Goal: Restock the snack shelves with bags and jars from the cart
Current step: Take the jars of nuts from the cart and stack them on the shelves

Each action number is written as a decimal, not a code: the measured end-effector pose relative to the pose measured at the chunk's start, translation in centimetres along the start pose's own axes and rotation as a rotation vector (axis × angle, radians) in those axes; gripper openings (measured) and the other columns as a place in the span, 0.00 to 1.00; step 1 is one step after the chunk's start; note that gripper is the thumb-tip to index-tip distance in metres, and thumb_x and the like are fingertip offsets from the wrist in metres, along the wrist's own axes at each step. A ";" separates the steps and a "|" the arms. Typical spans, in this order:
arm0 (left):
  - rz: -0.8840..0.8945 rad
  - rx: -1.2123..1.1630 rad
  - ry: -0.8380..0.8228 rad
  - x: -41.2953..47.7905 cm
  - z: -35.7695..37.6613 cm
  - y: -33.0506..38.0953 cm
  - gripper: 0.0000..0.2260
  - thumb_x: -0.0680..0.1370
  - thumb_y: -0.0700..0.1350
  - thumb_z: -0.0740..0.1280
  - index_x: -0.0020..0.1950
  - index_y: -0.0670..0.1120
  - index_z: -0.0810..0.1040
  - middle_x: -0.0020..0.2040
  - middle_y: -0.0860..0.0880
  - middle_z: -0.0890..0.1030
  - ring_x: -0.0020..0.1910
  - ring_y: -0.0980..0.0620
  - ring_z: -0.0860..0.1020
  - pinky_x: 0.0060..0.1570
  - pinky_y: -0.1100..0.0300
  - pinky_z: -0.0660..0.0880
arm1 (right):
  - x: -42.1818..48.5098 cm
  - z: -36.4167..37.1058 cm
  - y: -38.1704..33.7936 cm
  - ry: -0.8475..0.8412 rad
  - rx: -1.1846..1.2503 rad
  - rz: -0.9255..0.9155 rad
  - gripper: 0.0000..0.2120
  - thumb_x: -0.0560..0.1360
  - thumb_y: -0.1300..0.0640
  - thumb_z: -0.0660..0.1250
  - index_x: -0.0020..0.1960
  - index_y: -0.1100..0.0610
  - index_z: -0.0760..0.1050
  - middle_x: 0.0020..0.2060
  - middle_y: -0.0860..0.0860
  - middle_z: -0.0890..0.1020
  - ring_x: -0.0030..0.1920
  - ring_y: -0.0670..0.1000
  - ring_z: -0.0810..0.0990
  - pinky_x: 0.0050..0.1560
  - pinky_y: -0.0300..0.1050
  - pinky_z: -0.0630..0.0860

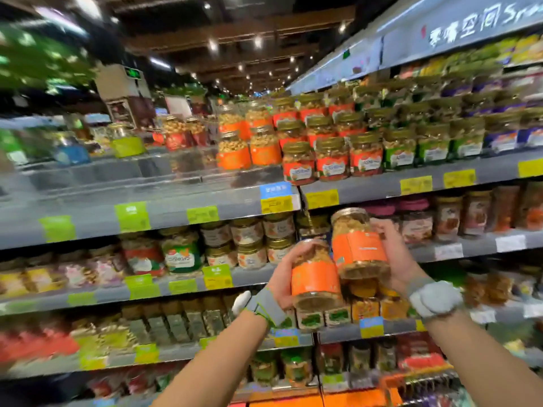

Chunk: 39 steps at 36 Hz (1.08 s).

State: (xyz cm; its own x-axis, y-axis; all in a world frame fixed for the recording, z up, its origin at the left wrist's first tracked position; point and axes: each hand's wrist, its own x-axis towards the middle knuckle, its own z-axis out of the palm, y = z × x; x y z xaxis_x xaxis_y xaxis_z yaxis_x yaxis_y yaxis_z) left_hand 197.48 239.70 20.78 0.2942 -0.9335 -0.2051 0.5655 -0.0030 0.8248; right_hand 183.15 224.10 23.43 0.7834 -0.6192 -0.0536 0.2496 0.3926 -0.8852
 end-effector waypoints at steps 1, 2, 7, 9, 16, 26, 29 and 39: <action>0.003 -0.005 0.005 -0.5 -0.5 0.5 0.35 0.62 0.53 0.82 0.65 0.43 0.79 0.58 0.37 0.80 0.52 0.38 0.80 0.54 0.44 0.79 | 0.2 1.1 -0.1 -0.046 -0.007 0.002 0.20 0.77 0.42 0.64 0.61 0.54 0.78 0.49 0.58 0.85 0.45 0.57 0.85 0.50 0.53 0.80; 0.022 -0.027 0.010 -1.4 -1.8 1.5 0.32 0.63 0.53 0.81 0.63 0.42 0.80 0.56 0.38 0.81 0.50 0.39 0.81 0.53 0.45 0.79 | 0.5 3.0 0.0 -0.092 -0.036 0.011 0.20 0.76 0.41 0.65 0.59 0.53 0.80 0.49 0.58 0.85 0.45 0.58 0.85 0.51 0.56 0.80; 0.102 -0.071 0.007 -4.8 -6.6 4.8 0.26 0.60 0.53 0.82 0.51 0.39 0.85 0.49 0.38 0.84 0.43 0.40 0.84 0.46 0.48 0.82 | 1.5 10.0 0.7 -0.235 -0.158 0.000 0.23 0.71 0.48 0.71 0.63 0.56 0.76 0.49 0.60 0.83 0.43 0.60 0.84 0.46 0.58 0.81; 0.124 -0.096 0.001 -5.8 -8.0 6.0 0.27 0.58 0.53 0.83 0.51 0.39 0.85 0.49 0.38 0.84 0.44 0.40 0.84 0.49 0.47 0.82 | 2.2 12.4 0.9 -0.213 -0.182 -0.064 0.26 0.71 0.49 0.70 0.67 0.59 0.73 0.51 0.61 0.82 0.44 0.59 0.83 0.45 0.57 0.81; 0.193 -0.081 -0.030 -8.1 -12.3 10.3 0.20 0.66 0.51 0.79 0.54 0.43 0.85 0.50 0.41 0.85 0.46 0.43 0.84 0.51 0.47 0.81 | 5.1 20.3 1.5 -0.091 -0.047 -0.130 0.31 0.65 0.43 0.68 0.63 0.60 0.76 0.53 0.62 0.82 0.50 0.60 0.82 0.49 0.56 0.81; 0.399 0.432 0.249 -8.3 -16.7 15.5 0.22 0.65 0.47 0.73 0.59 0.52 0.79 0.47 0.48 0.84 0.41 0.54 0.81 0.43 0.61 0.79 | 7.9 31.1 0.8 -0.078 -0.176 -0.307 0.33 0.59 0.40 0.69 0.61 0.52 0.75 0.50 0.57 0.79 0.49 0.57 0.79 0.50 0.56 0.79; 0.411 0.383 0.242 -8.5 -17.3 16.9 0.11 0.76 0.41 0.72 0.58 0.50 0.79 0.51 0.43 0.84 0.47 0.48 0.81 0.52 0.52 0.80 | 8.5 33.6 1.7 -0.150 -0.232 -0.377 0.26 0.62 0.48 0.68 0.58 0.53 0.78 0.48 0.54 0.82 0.47 0.52 0.79 0.49 0.49 0.77; 0.454 0.423 0.320 -9.3 -18.5 19.0 0.11 0.73 0.46 0.74 0.54 0.50 0.81 0.49 0.45 0.86 0.47 0.45 0.84 0.54 0.44 0.80 | 8.9 36.4 -0.8 -0.225 -0.754 -0.419 0.25 0.68 0.39 0.75 0.59 0.50 0.77 0.56 0.49 0.82 0.56 0.47 0.80 0.56 0.45 0.76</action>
State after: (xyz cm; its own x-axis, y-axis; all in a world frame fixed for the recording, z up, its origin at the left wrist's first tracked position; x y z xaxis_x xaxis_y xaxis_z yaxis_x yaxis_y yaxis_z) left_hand 219.77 255.02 28.61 0.6798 -0.7241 0.1164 0.0037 0.1622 0.9868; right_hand 210.70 243.06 40.47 0.8250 -0.4321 0.3641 0.1616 -0.4370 -0.8848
